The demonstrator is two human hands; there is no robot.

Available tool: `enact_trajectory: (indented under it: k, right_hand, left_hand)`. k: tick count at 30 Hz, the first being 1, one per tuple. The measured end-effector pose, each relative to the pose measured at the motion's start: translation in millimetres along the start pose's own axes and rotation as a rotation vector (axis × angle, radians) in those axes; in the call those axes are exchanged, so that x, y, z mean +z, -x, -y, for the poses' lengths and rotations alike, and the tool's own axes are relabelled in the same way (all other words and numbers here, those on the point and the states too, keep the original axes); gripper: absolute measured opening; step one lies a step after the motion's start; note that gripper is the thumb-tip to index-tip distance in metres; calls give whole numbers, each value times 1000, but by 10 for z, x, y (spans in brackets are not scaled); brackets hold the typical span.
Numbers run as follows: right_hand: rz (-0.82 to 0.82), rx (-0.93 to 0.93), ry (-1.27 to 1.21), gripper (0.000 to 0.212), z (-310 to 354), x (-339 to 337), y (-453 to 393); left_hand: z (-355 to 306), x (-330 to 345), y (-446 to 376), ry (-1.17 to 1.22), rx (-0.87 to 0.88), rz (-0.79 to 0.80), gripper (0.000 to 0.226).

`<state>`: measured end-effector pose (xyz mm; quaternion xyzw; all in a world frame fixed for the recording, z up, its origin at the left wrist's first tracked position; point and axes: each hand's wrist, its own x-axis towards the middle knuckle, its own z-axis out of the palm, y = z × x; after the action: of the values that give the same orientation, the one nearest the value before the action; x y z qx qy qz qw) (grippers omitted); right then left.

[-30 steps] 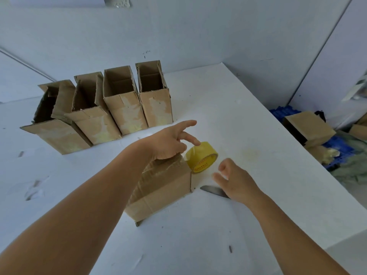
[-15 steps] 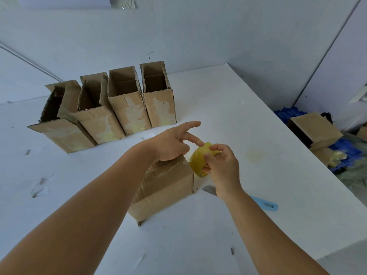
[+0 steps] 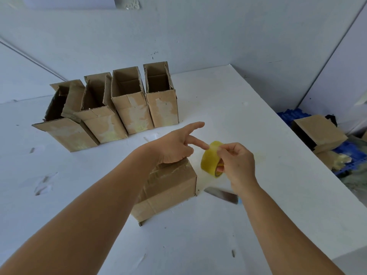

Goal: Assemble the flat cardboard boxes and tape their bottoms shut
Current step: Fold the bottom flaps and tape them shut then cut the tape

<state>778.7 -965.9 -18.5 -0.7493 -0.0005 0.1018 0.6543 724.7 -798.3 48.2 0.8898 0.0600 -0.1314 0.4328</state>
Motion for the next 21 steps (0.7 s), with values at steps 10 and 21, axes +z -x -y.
enact_trajectory:
  k: [10,21]
  right_hand:
    - [-48,-327,665,8,-11,-464,-317]
    - [267,-288,1031,24,-398,-297,-375]
  left_hand:
    - [35,11,47,-41,61,-94,80]
    - [21,41,108,-57,60,-189,89]
